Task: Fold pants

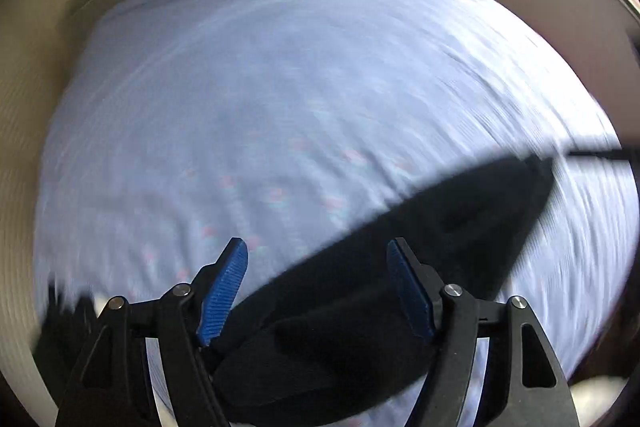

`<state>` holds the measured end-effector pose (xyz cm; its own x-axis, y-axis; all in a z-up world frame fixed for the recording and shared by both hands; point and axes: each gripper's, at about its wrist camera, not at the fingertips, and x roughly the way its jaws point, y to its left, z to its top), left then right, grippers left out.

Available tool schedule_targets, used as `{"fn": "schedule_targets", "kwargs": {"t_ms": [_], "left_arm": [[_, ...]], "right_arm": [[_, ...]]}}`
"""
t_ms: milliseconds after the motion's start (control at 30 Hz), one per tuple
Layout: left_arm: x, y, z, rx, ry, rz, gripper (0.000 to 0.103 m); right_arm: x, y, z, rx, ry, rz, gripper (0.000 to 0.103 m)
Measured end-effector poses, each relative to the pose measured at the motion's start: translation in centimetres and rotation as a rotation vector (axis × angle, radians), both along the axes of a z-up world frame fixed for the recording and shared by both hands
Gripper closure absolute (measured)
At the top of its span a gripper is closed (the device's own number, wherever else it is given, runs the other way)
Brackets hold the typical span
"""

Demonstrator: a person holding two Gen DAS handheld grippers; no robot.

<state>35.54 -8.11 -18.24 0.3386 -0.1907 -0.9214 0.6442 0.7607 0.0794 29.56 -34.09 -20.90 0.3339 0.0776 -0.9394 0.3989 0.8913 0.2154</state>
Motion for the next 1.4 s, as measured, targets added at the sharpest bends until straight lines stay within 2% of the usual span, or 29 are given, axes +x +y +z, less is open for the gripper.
{"fn": "schedule_targets", "kwargs": {"t_ms": [100,200,300,333,367,400,433,600,700,800,900,933,1033,1133,1200,1267,1300,1367,1400], "left_arm": [[-1.8,-2.3,-2.3,0.048,0.059,-0.170,0.031],[-2.7,-4.7,-4.8,0.100,0.094,-0.245,0.031],[-2.3,-6.3,-6.6,0.136,0.124,-0.260,0.031],[-2.1,-6.5,-7.2,0.145,0.128,-0.248,0.036],[-1.8,-6.6,-7.9,0.145,0.145,-0.227,0.063],[-1.5,-6.6,-8.5,0.144,0.166,-0.198,0.082],[-1.4,-6.4,-8.8,0.145,0.181,-0.169,0.092],[-2.0,-7.3,-7.6,0.183,0.069,-0.190,0.093],[-0.6,-8.0,-7.0,0.217,0.013,-0.175,0.093],[1.9,-8.6,-7.8,0.251,-0.001,-0.118,0.093],[3.9,-9.5,-9.1,0.276,0.030,-0.089,0.094],[4.0,-9.8,-9.3,0.282,0.022,-0.093,0.101],[4.0,-10.8,-9.6,0.288,0.004,-0.109,0.101],[3.8,-11.6,-9.3,0.283,-0.011,-0.115,0.101],[3.8,-11.6,-8.4,0.240,-0.009,-0.082,0.099],[3.4,-10.9,-6.3,0.138,0.005,-0.026,0.093],[3.1,-10.3,-5.4,0.087,0.018,-0.001,0.089],[1.8,-9.0,-4.1,0.025,0.031,0.036,0.073],[1.1,-8.5,-3.9,0.021,0.032,0.047,0.072]], "right_arm": [[-2.2,-0.4,-0.6,-0.032,0.041,0.047,0.037],[-3.6,-1.0,-2.3,-0.025,0.084,0.066,0.037],[-4.8,-2.6,-4.5,0.033,0.083,0.007,0.037],[-5.1,-3.2,-5.2,0.036,0.091,-0.019,0.037],[-5.4,-3.8,-5.6,0.041,0.100,-0.046,0.037],[-5.5,-4.0,-5.9,0.048,0.102,-0.061,0.037],[-5.7,-4.2,-6.1,0.060,0.102,-0.073,0.037],[-5.5,-3.2,-5.8,0.071,0.078,-0.035,0.037],[-4.7,-2.6,-6.0,0.085,0.043,-0.015,0.037],[-3.8,-2.2,-6.2,0.095,0.039,-0.009,0.037],[-3.2,-2.2,-6.1,0.089,0.015,-0.004,0.037],[-3.1,-2.2,-6.1,0.089,0.008,-0.005,0.037],[-2.4,-3.4,-6.6,0.110,-0.027,-0.039,0.037],[-1.4,-4.8,-8.1,0.152,-0.012,-0.080,0.040],[-0.8,-5.5,-9.3,0.191,0.005,-0.100,0.040],[-0.4,-6.1,-10.2,0.215,0.020,-0.124,0.041],[-0.2,-6.4,-10.8,0.236,0.023,-0.133,0.041],[0.2,-6.7,-12.1,0.268,0.044,-0.143,0.041],[0.4,-6.9,-12.7,0.287,0.053,-0.150,0.041]]}}
